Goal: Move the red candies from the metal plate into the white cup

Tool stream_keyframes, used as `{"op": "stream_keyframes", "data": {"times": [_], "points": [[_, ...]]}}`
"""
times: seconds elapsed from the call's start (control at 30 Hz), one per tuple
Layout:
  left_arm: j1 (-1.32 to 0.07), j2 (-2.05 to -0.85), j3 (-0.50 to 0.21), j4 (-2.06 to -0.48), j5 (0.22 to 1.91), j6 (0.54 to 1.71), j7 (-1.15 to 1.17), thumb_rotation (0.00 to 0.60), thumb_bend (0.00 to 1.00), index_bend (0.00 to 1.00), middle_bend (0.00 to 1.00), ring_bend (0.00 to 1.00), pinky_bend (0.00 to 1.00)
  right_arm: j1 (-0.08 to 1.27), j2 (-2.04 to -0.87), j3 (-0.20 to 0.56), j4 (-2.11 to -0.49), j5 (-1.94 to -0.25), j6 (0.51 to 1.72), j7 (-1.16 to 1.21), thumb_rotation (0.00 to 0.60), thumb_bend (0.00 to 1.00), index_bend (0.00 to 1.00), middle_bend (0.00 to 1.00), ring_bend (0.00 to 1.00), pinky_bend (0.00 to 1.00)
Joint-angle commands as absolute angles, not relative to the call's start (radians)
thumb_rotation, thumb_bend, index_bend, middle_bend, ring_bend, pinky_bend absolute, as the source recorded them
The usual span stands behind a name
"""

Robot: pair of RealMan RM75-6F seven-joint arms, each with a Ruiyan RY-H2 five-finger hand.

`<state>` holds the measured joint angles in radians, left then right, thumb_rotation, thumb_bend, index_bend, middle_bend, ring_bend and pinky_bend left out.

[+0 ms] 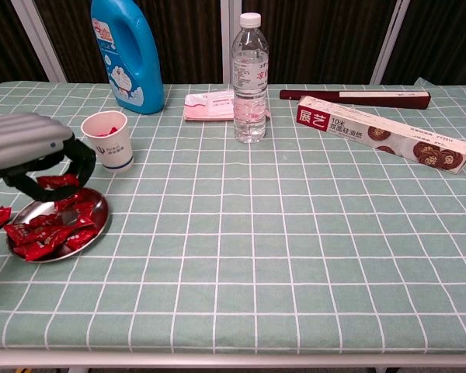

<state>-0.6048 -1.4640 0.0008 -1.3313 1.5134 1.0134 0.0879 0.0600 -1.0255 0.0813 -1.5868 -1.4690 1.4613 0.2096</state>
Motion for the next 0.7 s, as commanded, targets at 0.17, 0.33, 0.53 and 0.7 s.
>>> {"op": "stream_keyframes", "data": {"times": [0.17,0.33,0.53,0.7], "points": [[-0.678,-1.42,-0.112,-1.391,1.445,0.981,0.092,0.6,0.57,0.69,0.74,0.91,1.0,0.06,-1.026,0.081,-1.582,-1.467,1.459,0.213,0.6,0.11,0.06,0.14,0.01,0.3],[-0.74,-1.452,-0.18,-1.334,1.369,0.922,0.101,0.6,0.56,0.68,0.72,0.9,1.0,0.055,-1.027,0.082,-1.578,-1.458,1.461,0.219,0.6,0.11,0.05,0.14,0.01,0.3],[-0.79,-1.507,-0.206,-1.242,1.29,0.847,0.12,0.6,0.56,0.67,0.68,0.9,1.0,0.051,-1.029,0.081,-1.569,-1.449,1.457,0.225,0.6,0.11,0.05,0.14,0.01,0.3],[-0.8,-1.538,-0.199,-1.194,1.274,0.84,0.126,0.6,0.54,0.64,0.65,0.9,1.0,0.054,-1.03,0.083,-1.565,-1.444,1.449,0.227,0.6,0.11,0.05,0.14,0.01,0.31]]}}
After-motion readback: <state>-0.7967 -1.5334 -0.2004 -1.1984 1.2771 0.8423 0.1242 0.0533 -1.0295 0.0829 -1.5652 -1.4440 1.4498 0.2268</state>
